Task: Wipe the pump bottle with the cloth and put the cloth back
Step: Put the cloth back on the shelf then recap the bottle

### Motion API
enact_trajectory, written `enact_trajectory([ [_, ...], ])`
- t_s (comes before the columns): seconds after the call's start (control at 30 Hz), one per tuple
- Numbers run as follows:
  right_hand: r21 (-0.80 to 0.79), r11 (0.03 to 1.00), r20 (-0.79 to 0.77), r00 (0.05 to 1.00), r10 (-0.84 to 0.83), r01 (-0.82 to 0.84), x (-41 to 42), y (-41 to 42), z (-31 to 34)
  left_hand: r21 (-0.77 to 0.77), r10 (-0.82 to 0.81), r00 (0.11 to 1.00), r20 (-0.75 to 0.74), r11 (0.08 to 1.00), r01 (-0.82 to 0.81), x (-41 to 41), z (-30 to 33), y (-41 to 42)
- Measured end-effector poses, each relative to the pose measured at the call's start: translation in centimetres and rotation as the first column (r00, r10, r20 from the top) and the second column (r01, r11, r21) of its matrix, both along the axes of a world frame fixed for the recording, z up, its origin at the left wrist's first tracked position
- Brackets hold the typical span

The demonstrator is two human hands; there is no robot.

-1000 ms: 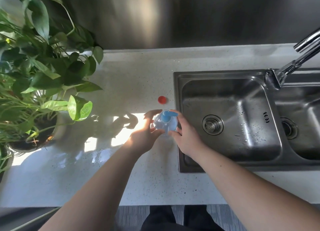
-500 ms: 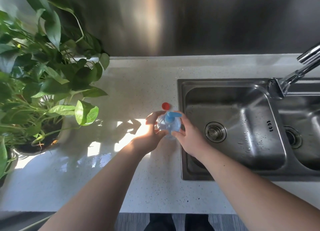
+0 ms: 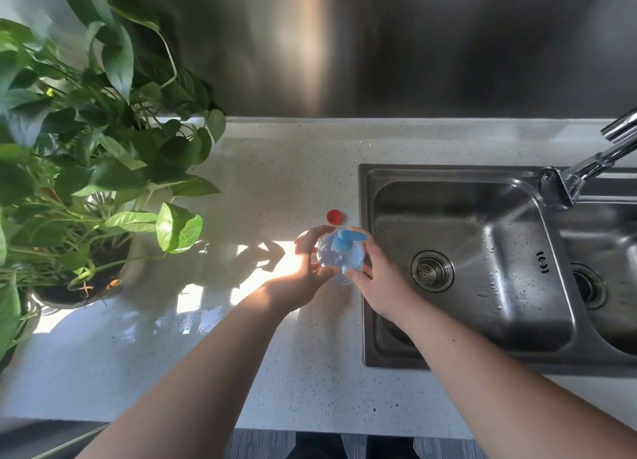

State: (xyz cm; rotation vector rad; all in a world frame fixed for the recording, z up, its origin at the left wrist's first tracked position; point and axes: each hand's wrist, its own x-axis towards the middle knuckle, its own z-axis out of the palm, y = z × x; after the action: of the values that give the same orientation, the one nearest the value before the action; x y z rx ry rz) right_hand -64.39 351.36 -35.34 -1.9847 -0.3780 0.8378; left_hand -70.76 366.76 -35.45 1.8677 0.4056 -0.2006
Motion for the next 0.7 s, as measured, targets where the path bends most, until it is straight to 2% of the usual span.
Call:
enact_trajectory([
  [0.17,0.057,0.996,-0.029,0.997,-0.071,0.073,0.5,0.2,-0.1,0.118,-0.006,0.998,-0.057,0.993,0.013,0.6,0.1,0.8],
  [0.33,0.068,0.986,-0.087,0.986,-0.145,0.152,1.6,0.1,0.5,0.117,0.019,0.998,-0.057,0.993,-0.012,1.8,0.8,2.3],
  [0.43,0.064,0.974,-0.070,0.974,-0.213,0.218,1.7,0.0,0.4,0.298,-0.054,0.996,-0.077,0.952,0.074,2.6,0.6,3.2],
  [0.5,0.039,0.963,-0.042,0.963,-0.265,0.266,1.4,-0.1,0.1,0.418,-0.040,0.996,-0.079,0.906,0.069,3.7,0.0,3.7],
  [0.6,0.012,0.932,0.018,0.932,-0.362,0.362,0.6,-0.4,-1.0,0.486,-0.042,0.999,-0.015,0.873,0.044,6.2,-0.9,4.1],
  [0.7,0.019,0.893,0.059,0.891,-0.450,0.450,0.0,-0.3,-2.1,0.515,-0.143,0.989,-0.037,0.846,0.141,9.0,-2.1,4.9],
])
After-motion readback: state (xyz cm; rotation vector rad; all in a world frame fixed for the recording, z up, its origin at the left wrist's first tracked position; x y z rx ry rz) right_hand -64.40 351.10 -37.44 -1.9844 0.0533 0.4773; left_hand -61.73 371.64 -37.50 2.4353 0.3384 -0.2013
